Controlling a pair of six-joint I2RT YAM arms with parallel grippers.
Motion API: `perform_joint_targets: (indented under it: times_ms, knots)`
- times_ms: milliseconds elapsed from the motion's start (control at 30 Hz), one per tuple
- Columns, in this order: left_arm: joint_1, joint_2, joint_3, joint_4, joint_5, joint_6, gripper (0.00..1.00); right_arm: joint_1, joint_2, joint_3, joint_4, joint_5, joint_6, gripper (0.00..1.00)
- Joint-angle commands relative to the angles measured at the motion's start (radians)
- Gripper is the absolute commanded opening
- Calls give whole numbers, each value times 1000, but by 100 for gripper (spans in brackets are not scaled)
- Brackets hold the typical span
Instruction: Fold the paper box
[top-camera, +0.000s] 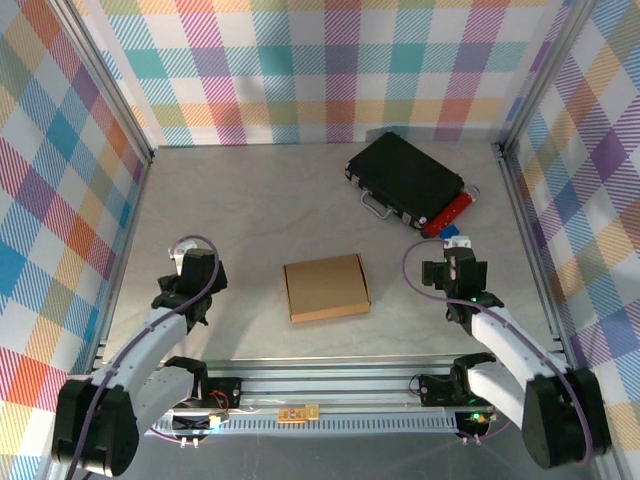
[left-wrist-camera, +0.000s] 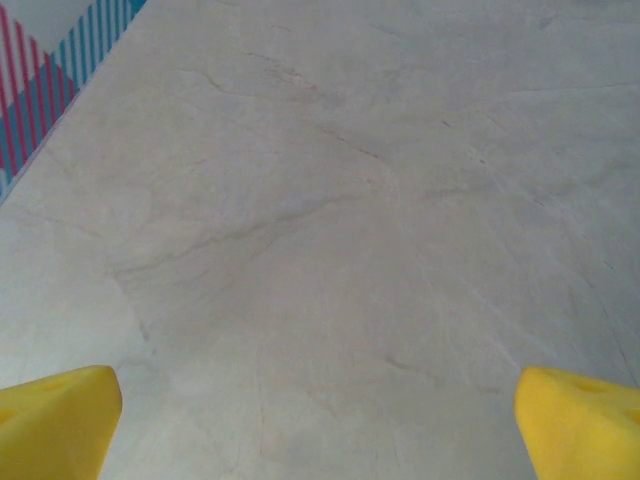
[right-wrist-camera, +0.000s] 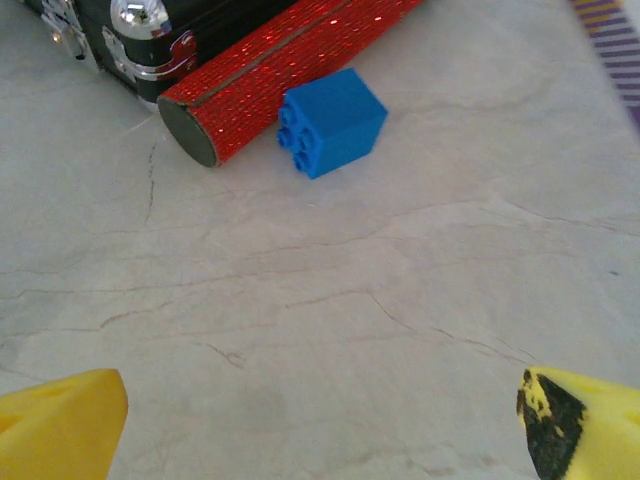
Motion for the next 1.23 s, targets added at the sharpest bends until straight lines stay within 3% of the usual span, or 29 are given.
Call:
perform_joint_targets:
  times_ms: [0,233,400,500,600,733,1200]
  knots:
    - [62,116,-14,275,91,66,100,-43,96,14,218,-137,-63,99]
    - [132,348,22,620,255,97,100,-168,320,49,576,-341,-63,99]
    - [149,467,27,836,321,136,100,-195,453,109,651,-448,-20,99]
    - [144,519,-34,1001,405,184,100,-196,522,40,837,-468,-27,99]
    - [143,611,-108,1251,396,188,100,-196,526,58,802,-448,-22,99]
    - [131,593,-36,1082,389,195,100,-195,524,62,790,-449,-22,99]
    - [119,597,-34,1081,372,204,100,-196,522,56,798,-454,-27,99]
